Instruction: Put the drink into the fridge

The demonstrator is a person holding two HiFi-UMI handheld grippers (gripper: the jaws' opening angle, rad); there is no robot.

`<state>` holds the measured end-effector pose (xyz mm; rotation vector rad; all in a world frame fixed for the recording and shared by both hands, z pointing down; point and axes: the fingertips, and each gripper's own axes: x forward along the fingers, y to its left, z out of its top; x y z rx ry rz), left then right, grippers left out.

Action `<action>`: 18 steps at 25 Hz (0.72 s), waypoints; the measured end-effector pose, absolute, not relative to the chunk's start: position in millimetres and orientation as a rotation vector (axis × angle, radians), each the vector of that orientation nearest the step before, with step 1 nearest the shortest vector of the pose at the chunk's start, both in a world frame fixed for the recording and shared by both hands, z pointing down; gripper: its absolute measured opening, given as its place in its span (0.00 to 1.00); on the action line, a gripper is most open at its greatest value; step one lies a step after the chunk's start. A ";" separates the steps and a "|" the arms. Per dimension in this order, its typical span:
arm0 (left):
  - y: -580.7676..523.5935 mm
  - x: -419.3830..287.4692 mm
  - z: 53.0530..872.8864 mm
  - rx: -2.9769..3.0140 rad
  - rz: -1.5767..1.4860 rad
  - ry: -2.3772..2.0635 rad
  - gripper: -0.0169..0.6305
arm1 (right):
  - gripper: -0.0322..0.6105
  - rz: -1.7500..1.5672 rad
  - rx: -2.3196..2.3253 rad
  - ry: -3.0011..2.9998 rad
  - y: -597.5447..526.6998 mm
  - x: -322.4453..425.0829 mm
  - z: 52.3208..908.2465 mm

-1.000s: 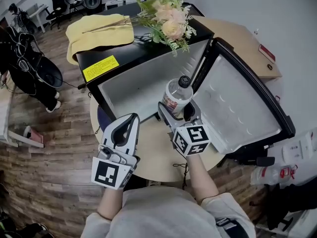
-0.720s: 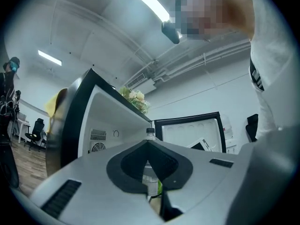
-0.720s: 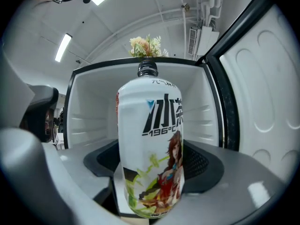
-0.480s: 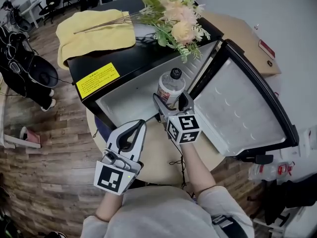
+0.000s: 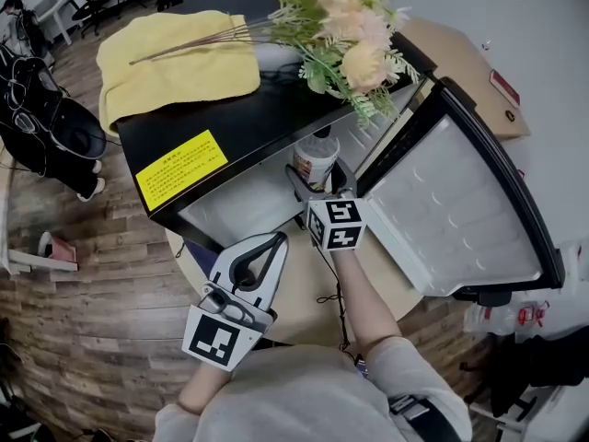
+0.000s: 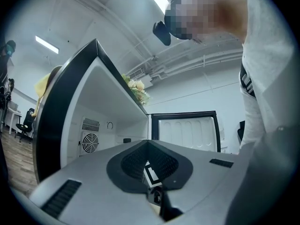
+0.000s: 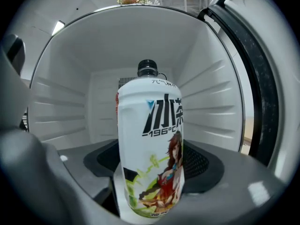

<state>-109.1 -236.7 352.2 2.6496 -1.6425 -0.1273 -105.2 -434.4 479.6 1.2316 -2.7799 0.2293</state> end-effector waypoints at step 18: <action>-248.3 -113.7 366.0 2.614 -0.094 -1.636 0.04 | 0.67 0.250 1.189 -2.720 -461.4 -136.0 523.2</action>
